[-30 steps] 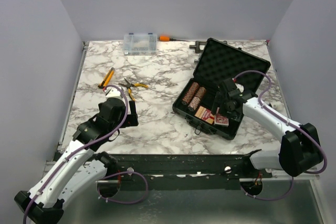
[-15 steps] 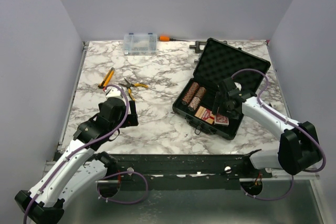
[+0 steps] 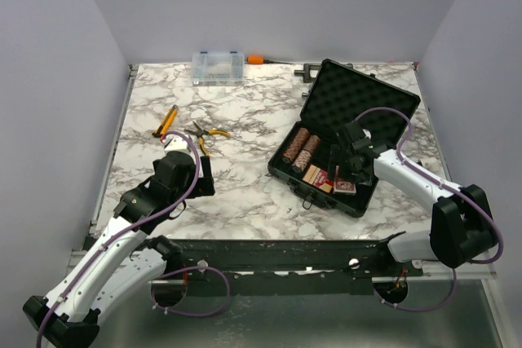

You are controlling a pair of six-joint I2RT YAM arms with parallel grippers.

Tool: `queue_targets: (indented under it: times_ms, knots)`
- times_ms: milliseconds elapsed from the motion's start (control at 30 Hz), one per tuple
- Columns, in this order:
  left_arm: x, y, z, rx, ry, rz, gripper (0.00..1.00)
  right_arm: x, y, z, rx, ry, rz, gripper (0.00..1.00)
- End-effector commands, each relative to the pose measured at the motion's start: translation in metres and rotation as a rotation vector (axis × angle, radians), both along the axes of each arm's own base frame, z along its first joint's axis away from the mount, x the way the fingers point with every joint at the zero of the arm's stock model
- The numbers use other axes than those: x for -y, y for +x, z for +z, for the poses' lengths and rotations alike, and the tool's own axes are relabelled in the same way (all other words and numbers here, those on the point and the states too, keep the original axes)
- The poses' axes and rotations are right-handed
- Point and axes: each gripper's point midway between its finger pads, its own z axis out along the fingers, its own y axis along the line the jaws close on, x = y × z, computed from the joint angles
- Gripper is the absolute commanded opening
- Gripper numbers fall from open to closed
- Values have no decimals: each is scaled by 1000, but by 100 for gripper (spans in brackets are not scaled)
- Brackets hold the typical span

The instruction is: Pack up texas hold em set

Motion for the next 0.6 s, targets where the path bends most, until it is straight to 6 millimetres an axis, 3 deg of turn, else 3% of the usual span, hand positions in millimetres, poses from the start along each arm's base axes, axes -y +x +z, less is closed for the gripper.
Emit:
queue_targets:
  times_ms: [0,367,567]
  knots:
    - [1,2,5,18,-18,1,98,0,-4,-7,-27,-13,36,81]
    - [0,1,7,31,-24,2,98,-3,0,1,-13,-2,47,59]
    - [0,-1,12,51,-37,-8,98,-7,16,29,30,10,4,50]
